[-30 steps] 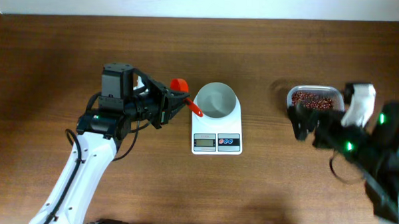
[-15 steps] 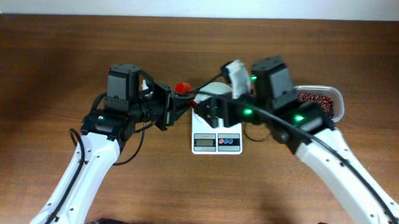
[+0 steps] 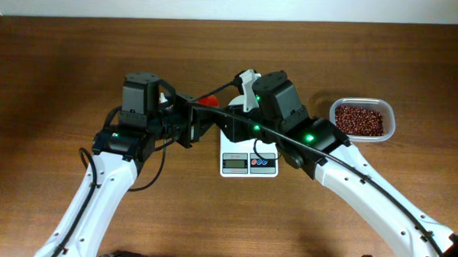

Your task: Scoop item into bowl and weigh 50g on scale

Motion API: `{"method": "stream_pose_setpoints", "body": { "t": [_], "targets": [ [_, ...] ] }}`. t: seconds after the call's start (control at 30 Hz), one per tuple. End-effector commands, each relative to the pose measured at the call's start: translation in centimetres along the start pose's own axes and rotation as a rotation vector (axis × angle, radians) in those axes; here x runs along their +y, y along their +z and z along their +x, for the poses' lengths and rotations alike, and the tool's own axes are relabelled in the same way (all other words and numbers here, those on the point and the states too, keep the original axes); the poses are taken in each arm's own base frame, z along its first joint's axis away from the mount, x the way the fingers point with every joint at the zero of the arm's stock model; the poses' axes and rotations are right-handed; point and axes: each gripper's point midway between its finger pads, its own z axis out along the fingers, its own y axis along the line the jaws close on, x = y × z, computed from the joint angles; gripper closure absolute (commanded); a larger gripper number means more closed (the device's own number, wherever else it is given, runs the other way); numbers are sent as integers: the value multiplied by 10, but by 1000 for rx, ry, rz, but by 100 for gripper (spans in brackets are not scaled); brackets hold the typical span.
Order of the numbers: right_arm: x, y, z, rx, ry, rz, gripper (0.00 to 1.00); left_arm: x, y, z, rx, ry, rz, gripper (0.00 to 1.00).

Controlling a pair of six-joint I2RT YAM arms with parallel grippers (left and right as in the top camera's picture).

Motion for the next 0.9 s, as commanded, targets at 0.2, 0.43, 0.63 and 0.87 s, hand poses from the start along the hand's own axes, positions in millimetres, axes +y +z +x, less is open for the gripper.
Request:
{"method": "stream_pose_setpoints", "body": {
  "t": [0.2, 0.43, 0.63, 0.87],
  "targets": [
    [-13, 1, -16, -64, 17, 72, 89, 0, -2, 14, 62, -2, 0, 100],
    [-12, 1, -21, -86, 11, 68, 96, 0, -2, 16, 71, -2, -1, 100],
    [-15, 0, -26, -107, 0, 78, 96, 0, -2, 13, 53, 24, 1, 35],
    [-27, -39, -50, -71, -38, 123, 96, -18, -6, -27, -198, 561, 20, 1]
  ]
}}
